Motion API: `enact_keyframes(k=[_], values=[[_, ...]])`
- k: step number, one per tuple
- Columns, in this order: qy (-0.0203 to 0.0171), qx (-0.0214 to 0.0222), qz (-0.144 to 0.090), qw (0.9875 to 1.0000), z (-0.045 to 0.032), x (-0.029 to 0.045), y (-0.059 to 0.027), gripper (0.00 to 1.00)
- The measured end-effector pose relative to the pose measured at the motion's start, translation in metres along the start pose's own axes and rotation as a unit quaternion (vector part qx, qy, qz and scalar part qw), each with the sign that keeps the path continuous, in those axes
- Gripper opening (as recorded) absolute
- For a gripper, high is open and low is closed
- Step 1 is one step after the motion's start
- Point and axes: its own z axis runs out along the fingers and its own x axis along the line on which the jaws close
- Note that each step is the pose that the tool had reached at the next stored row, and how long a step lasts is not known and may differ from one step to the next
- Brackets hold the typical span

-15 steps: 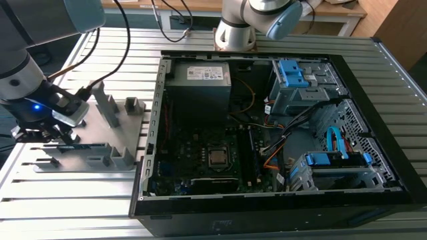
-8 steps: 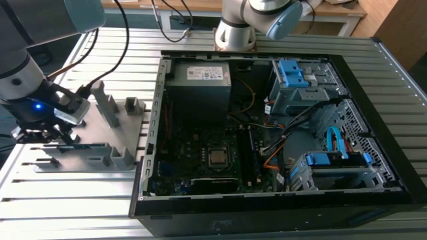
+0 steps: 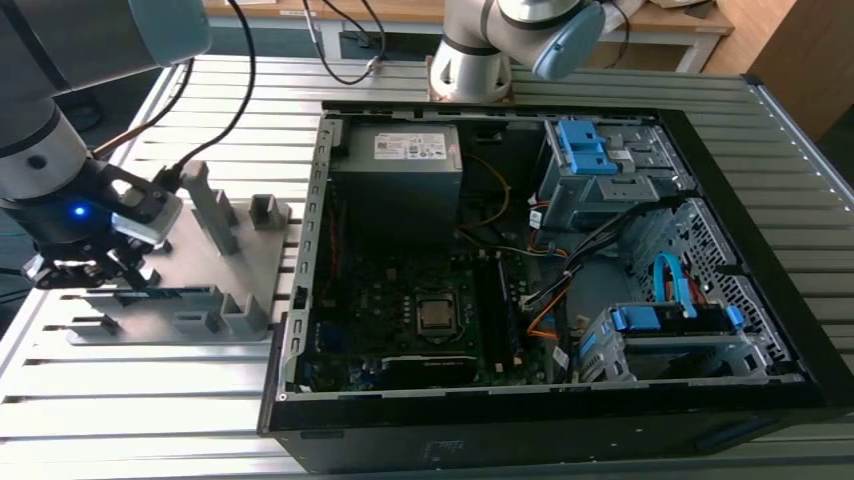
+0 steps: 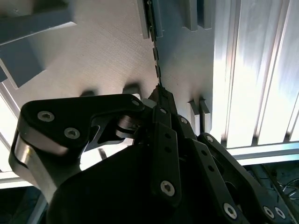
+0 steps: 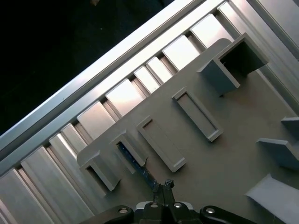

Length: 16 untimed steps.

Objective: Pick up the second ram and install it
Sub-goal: 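Pick up the second ram and move it above second insertion slot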

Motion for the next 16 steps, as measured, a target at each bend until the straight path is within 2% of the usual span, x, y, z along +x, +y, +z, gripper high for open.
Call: enact_keyframes(k=[8, 16], values=[[0.0012, 0.0003, -0.031, 0.9995, 0.0, 0.0, 0.0, 0.1], [0.0023, 0.0006, -0.062, 0.9981, 0.0, 0.0, 0.0, 0.1]])
